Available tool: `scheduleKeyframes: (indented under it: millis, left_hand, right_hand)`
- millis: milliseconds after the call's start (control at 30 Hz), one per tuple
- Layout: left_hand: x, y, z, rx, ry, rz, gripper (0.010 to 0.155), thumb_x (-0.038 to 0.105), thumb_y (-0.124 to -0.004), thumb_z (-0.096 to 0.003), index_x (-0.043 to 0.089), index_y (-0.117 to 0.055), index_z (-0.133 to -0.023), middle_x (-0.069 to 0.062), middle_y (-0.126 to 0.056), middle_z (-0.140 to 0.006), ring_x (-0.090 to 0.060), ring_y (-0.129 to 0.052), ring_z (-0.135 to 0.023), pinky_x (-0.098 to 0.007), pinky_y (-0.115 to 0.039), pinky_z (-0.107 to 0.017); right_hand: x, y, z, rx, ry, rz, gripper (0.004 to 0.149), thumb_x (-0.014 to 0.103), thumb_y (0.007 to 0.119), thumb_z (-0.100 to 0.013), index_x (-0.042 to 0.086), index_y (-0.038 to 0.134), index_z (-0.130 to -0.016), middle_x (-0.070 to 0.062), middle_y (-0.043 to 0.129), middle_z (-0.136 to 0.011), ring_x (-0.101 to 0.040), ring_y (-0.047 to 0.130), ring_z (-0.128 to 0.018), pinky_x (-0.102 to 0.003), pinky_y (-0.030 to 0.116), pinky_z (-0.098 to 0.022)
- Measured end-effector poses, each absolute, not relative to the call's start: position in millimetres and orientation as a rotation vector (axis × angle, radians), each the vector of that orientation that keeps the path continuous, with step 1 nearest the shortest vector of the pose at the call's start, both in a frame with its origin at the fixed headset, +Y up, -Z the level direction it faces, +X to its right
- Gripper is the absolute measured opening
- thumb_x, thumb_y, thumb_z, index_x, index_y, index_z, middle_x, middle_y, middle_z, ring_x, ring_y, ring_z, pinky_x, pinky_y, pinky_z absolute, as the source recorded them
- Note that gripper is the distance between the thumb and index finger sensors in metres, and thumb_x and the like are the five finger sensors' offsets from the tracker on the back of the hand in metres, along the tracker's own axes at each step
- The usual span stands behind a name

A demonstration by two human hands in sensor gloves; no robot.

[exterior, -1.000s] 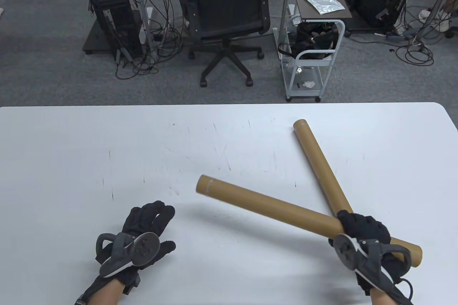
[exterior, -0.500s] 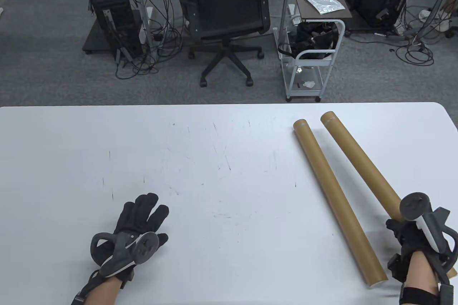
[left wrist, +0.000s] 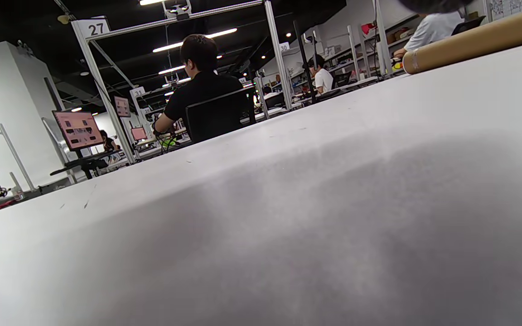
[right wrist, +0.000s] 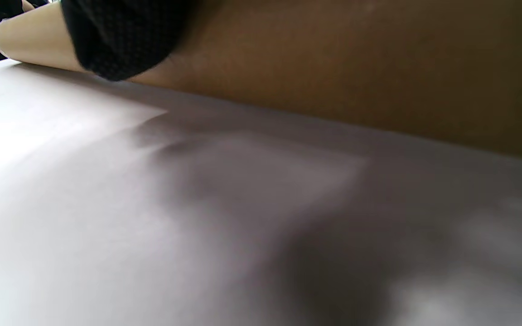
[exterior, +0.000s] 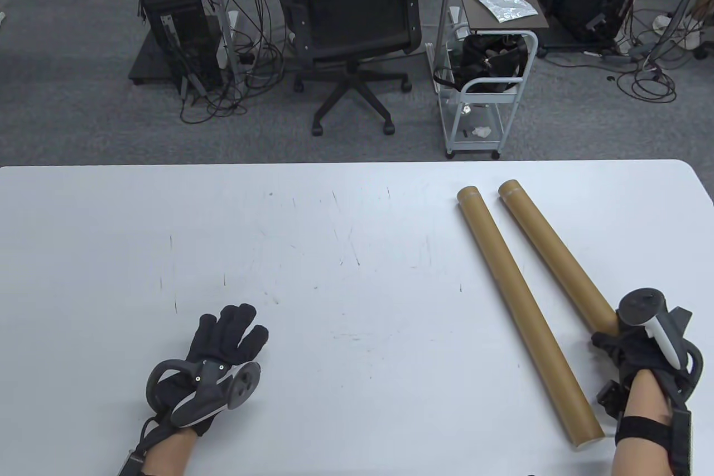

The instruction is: Roll up mouse pads and store in mailing tubes

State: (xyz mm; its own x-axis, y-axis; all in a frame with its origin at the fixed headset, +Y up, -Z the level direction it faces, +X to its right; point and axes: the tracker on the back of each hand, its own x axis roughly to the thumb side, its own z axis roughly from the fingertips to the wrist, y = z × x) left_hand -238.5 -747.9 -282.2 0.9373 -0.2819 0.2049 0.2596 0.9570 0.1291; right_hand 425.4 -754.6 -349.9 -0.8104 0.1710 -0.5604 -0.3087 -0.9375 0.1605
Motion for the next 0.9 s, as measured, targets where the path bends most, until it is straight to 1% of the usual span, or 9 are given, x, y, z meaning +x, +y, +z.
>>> scheduleKeyframes:
  millis: [167,300,400,433,500,600,700,733,900]
  left_hand:
    - [-241,-749,-284,0.080,-0.218,-0.253,0.072,0.063,-0.063,-0.0401,0.051,-0.025,-0.101,0.014,-0.006,-0.117,-0.012,-0.029,-0.120,-0.042,-0.039,-0.094]
    - [-240,-745,-281,0.102,-0.225,-0.256,0.069,0.059,-0.064,-0.0416,0.049,-0.030,-0.101,0.015,-0.016,-0.119,-0.012,-0.032,-0.119,-0.042,-0.040,-0.093]
    - [-240,-742,-280,0.114,-0.242,-0.243,0.070,0.060,-0.065,-0.0408,0.048,-0.032,-0.102,0.016,-0.024,-0.119,-0.013,-0.034,-0.120,-0.044,-0.041,-0.093]
    - [-239,-741,-280,0.115,-0.247,-0.233,0.070,0.060,-0.065,-0.0404,0.049,-0.034,-0.101,0.017,-0.025,-0.119,-0.013,-0.034,-0.120,-0.044,-0.041,-0.093]
    - [-239,-740,-279,0.109,-0.257,-0.201,0.071,0.062,-0.065,-0.0394,0.048,-0.034,-0.102,0.016,-0.027,-0.120,-0.013,-0.035,-0.120,-0.045,-0.041,-0.093]
    - [-238,-740,-278,0.098,-0.264,-0.166,0.072,0.061,-0.066,-0.0395,0.049,-0.034,-0.103,0.017,-0.031,-0.120,-0.013,-0.039,-0.120,-0.045,-0.043,-0.092]
    - [-235,-741,-276,0.099,-0.267,-0.184,0.071,0.057,-0.068,-0.0408,0.049,-0.034,-0.103,0.017,-0.034,-0.119,-0.013,-0.041,-0.119,-0.045,-0.046,-0.091]
    - [-234,-742,-275,0.100,-0.274,-0.191,0.071,0.057,-0.068,-0.0407,0.048,-0.035,-0.103,0.016,-0.034,-0.119,-0.013,-0.043,-0.119,-0.045,-0.047,-0.091]
    - [-234,-738,-272,0.104,-0.287,-0.146,0.073,0.060,-0.067,-0.0395,0.048,-0.035,-0.104,0.015,-0.034,-0.120,-0.015,-0.042,-0.119,-0.046,-0.046,-0.091]
  right_hand:
    - [424,-755,-349,-0.846,0.314,2.793,0.079,0.045,0.081,-0.036,0.022,0.052,-0.106,-0.001,0.072,-0.102,-0.027,0.077,-0.085,-0.049,0.064,-0.072]
    - [422,-743,-347,-0.885,0.443,2.817,0.086,0.055,0.070,-0.038,0.022,0.036,-0.110,-0.004,0.053,-0.113,-0.031,0.059,-0.101,-0.055,0.048,-0.078]
    - [417,-709,-339,-0.938,0.194,2.840,0.086,0.056,0.067,-0.039,0.021,0.034,-0.110,-0.007,0.048,-0.115,-0.036,0.053,-0.102,-0.057,0.042,-0.078]
    - [409,-695,-338,-0.897,0.133,2.838,0.086,0.056,0.066,-0.039,0.021,0.034,-0.110,-0.009,0.046,-0.116,-0.039,0.050,-0.103,-0.058,0.040,-0.078]
    - [381,-667,-334,-0.665,-0.031,2.790,0.084,0.056,0.066,-0.040,0.022,0.035,-0.110,-0.012,0.040,-0.118,-0.045,0.042,-0.105,-0.061,0.034,-0.078]
    - [323,-642,-325,-0.339,-0.164,2.795,0.085,0.057,0.065,-0.041,0.023,0.032,-0.111,-0.010,0.035,-0.120,-0.047,0.034,-0.107,-0.062,0.028,-0.079]
    - [276,-641,-319,-0.190,-0.167,2.985,0.086,0.059,0.064,-0.040,0.024,0.031,-0.112,-0.009,0.032,-0.121,-0.045,0.032,-0.109,-0.062,0.028,-0.079]
    - [252,-645,-316,-0.122,-0.185,3.099,0.086,0.060,0.063,-0.040,0.025,0.030,-0.111,-0.009,0.027,-0.121,-0.044,0.033,-0.109,-0.062,0.029,-0.079]
    - [171,-668,-299,0.168,-0.263,3.275,0.085,0.060,0.062,-0.040,0.026,0.029,-0.111,-0.008,0.027,-0.121,-0.043,0.033,-0.109,-0.061,0.030,-0.079]
